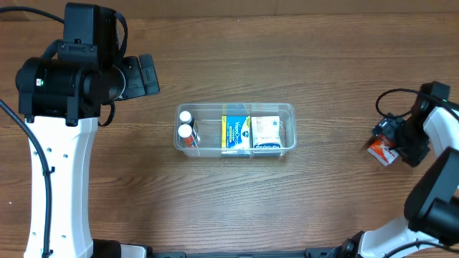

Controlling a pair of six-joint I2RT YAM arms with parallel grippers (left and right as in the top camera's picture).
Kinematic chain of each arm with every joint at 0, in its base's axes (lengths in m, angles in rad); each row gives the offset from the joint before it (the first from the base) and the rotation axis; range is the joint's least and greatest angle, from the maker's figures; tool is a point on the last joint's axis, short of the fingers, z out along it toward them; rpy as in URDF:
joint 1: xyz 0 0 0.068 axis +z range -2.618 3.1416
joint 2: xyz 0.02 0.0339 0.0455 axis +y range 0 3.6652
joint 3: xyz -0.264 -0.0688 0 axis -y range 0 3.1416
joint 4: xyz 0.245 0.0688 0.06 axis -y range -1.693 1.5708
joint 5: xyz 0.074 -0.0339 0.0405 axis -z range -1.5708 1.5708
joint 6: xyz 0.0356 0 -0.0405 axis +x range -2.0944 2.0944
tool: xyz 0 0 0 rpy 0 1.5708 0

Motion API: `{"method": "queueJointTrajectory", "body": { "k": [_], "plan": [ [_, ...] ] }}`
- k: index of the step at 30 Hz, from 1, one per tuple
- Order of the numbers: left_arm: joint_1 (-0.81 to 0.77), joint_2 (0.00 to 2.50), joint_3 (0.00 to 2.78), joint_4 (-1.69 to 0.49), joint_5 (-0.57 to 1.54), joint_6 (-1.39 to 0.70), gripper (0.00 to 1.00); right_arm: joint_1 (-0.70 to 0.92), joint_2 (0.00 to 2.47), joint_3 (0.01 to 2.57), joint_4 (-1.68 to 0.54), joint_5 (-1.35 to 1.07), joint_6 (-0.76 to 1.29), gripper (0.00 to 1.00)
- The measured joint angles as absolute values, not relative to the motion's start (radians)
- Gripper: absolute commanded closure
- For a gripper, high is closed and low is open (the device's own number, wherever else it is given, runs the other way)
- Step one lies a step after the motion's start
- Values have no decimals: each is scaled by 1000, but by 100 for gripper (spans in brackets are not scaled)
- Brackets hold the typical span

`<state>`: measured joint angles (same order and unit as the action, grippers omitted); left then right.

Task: Pack container
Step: 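Lift the red box with the right gripper off the table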

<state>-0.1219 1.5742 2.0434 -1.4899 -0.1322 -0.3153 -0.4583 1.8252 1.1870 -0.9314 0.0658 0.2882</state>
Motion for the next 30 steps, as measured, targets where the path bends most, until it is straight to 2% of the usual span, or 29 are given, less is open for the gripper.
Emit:
{"method": "queueJointTrajectory", "body": {
  "k": [19, 26, 30],
  "plan": [
    [-122, 1574, 2043, -1490, -132, -315, 0, -458, 1862, 1118, -818, 53, 286, 6],
    [-122, 1574, 2043, -1490, -132, -315, 0, -458, 1859, 1110, -801, 57, 284, 19],
    [-122, 1574, 2043, -1490, -133, -315, 0, -458, 1858, 1110, -798, 59, 283, 23]
  ]
}}
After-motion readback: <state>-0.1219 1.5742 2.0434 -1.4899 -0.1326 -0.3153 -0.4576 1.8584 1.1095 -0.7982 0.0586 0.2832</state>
